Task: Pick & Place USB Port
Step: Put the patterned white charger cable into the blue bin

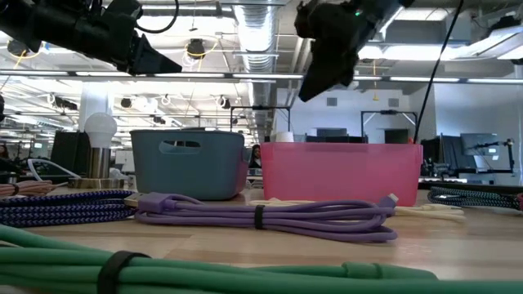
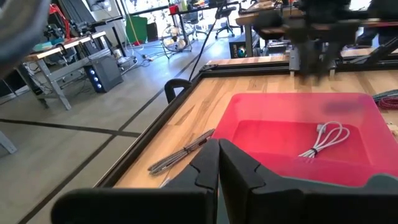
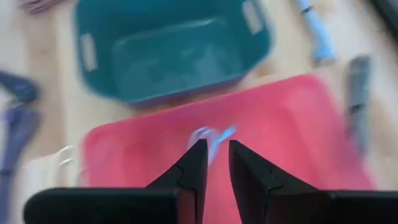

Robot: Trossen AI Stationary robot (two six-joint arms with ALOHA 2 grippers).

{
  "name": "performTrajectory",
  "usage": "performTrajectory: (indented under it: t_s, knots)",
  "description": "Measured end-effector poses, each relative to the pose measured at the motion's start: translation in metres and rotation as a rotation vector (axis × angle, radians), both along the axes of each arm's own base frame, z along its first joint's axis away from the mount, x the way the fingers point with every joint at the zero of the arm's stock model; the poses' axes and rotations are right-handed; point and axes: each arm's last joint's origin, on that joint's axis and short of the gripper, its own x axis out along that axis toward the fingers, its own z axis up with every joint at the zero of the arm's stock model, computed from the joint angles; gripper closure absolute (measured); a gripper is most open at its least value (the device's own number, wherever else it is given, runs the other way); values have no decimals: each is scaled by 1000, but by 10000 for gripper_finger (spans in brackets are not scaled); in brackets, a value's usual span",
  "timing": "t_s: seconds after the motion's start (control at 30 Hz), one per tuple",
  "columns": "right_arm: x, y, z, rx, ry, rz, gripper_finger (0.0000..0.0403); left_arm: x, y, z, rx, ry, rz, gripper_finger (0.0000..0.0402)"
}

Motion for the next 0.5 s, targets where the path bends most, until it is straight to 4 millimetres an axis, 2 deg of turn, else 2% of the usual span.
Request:
performTrajectory:
  t_s: [0.33, 0.5]
  knots:
    - [-2, -61, 17, -84, -21, -93, 344, 0, 0, 0, 0, 3, 0, 390]
    - [-3, -82, 26, -94, -70, -157, 344, 0, 0, 0, 0, 3, 0, 390]
